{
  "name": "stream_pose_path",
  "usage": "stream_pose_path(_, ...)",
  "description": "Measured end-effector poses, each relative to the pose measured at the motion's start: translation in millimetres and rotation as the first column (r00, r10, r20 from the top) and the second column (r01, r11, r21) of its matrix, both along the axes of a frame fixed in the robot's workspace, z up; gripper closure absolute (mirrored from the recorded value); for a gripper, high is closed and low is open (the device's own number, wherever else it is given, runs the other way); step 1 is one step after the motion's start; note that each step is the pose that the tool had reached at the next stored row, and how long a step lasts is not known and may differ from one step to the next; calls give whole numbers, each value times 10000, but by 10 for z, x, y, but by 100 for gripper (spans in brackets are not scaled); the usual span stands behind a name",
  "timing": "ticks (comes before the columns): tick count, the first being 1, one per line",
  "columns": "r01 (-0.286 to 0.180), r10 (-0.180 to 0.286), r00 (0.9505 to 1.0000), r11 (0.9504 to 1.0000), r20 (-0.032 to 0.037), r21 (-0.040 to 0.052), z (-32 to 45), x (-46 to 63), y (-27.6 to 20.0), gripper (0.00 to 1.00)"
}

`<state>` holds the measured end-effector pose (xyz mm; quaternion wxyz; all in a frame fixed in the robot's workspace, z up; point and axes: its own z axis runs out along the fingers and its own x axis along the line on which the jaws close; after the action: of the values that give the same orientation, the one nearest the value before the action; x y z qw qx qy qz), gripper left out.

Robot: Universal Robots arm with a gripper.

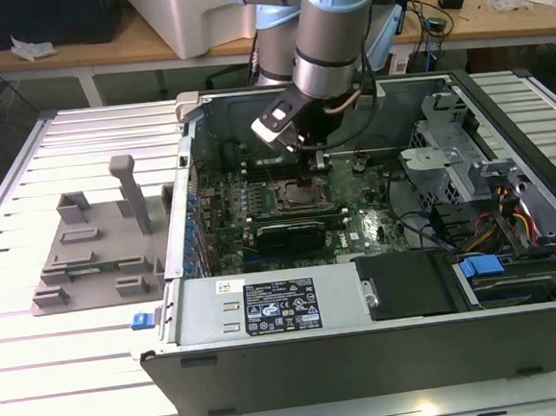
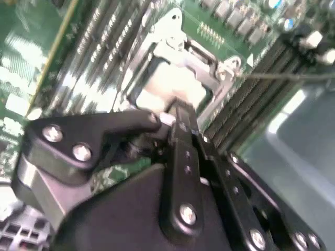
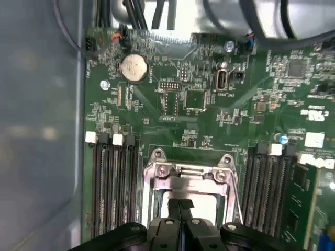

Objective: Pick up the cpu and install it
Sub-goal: 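Close the cpu cover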

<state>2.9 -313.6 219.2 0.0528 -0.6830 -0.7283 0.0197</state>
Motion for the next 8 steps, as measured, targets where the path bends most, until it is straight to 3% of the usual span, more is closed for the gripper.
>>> stream_pose_path(8, 1, -1, 10000, 10000, 1, 2, 431, 0, 0, 89)
